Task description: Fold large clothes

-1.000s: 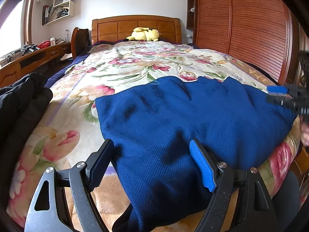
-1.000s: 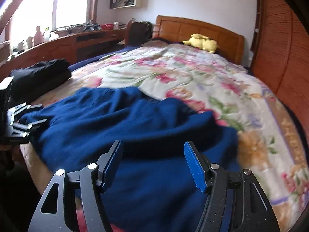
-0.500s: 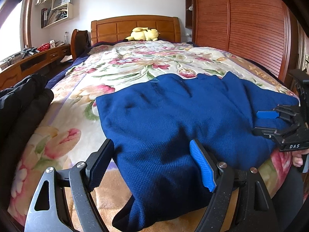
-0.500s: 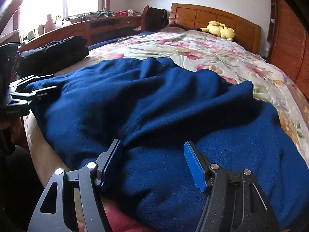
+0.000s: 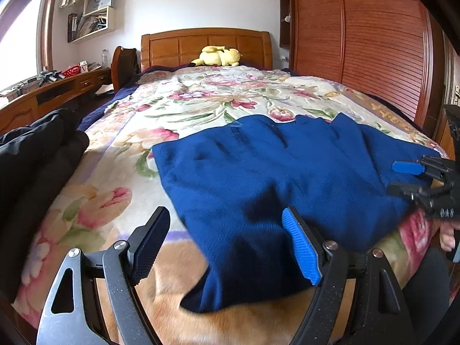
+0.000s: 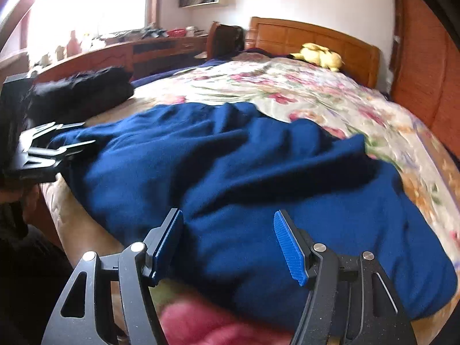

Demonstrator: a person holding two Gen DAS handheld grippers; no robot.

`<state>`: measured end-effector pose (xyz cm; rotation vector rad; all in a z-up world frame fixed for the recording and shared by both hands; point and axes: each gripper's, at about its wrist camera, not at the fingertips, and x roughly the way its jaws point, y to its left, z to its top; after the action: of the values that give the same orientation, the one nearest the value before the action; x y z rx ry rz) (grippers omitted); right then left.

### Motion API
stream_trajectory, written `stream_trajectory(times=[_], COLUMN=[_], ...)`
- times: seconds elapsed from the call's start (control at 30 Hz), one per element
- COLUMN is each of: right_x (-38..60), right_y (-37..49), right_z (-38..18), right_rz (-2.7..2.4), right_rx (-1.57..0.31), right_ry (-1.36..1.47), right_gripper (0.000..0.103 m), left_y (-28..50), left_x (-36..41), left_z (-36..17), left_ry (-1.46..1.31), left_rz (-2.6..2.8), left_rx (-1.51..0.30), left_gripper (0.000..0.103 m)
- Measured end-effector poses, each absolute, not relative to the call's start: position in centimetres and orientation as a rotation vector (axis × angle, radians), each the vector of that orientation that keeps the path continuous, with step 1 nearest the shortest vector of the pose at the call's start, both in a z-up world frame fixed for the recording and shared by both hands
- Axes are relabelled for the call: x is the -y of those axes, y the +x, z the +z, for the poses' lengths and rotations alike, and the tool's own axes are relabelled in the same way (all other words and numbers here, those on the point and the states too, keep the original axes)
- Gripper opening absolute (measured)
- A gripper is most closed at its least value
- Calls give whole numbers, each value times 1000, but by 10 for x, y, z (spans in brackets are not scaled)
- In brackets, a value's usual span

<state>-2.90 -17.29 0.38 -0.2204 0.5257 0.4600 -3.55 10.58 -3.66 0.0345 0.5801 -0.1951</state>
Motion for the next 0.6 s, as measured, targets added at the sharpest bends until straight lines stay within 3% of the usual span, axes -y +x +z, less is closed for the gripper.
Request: stream_trajectory(times=[0.37, 0.6], right_x=[194, 176], right_y=[-28, -37], right_z=[3, 4], right_rz=[451, 493], right_rx=[-519, -469], right_ry=[-159, -185], right_gripper=[67, 67], left_y=[-42, -36], left_x=[-124, -110], left_z=[-42, -48], left_ry=[-48, 1], left_rz=[-157, -189], left_rx=[-658, -698], left_gripper=[81, 57])
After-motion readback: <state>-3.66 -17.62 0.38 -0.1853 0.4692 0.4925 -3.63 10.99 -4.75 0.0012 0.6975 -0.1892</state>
